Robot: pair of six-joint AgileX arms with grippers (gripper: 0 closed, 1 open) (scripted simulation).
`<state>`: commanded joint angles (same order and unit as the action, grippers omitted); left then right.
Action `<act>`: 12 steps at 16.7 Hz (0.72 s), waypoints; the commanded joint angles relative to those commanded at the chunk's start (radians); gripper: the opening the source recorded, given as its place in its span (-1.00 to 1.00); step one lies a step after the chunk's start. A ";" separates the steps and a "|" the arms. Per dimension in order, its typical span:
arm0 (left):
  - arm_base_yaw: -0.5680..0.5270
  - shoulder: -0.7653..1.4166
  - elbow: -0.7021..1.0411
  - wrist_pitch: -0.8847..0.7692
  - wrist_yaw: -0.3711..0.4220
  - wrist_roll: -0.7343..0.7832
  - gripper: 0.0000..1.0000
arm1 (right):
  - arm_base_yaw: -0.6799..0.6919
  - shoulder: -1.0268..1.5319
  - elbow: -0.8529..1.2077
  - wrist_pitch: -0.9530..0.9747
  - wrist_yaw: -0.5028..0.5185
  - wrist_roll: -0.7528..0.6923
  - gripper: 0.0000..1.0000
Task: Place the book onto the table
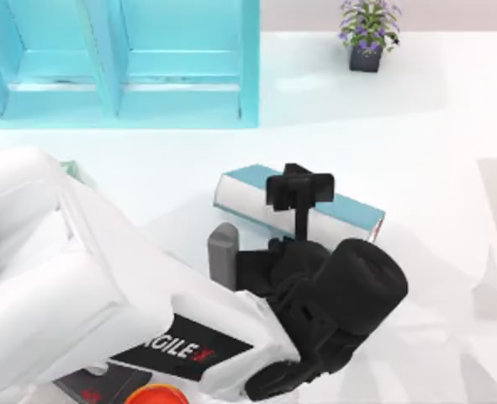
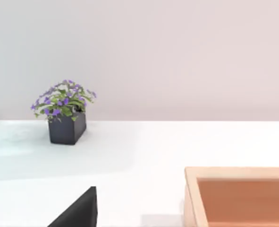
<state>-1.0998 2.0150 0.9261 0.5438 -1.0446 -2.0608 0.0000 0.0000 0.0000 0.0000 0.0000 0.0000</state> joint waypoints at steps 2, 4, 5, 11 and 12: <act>-0.038 -0.024 0.009 -0.072 -0.054 -0.086 1.00 | 0.000 0.000 0.000 0.000 0.000 0.000 1.00; -0.086 -0.055 0.019 -0.162 -0.123 -0.189 1.00 | 0.000 0.000 0.000 0.000 0.000 0.000 1.00; -0.112 -0.071 0.024 -0.212 -0.159 -0.243 1.00 | 0.000 0.000 0.000 0.000 0.000 0.000 1.00; -0.270 -0.142 0.041 -0.561 -0.309 -0.545 1.00 | 0.000 0.000 0.000 0.000 0.000 0.000 1.00; -0.294 -0.145 0.041 -0.620 -0.315 -0.588 1.00 | 0.000 0.000 0.000 0.000 0.000 0.000 1.00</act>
<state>-1.3935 1.8696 0.9669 -0.0757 -1.3594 -2.6486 0.0000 0.0000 0.0000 0.0000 0.0000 0.0000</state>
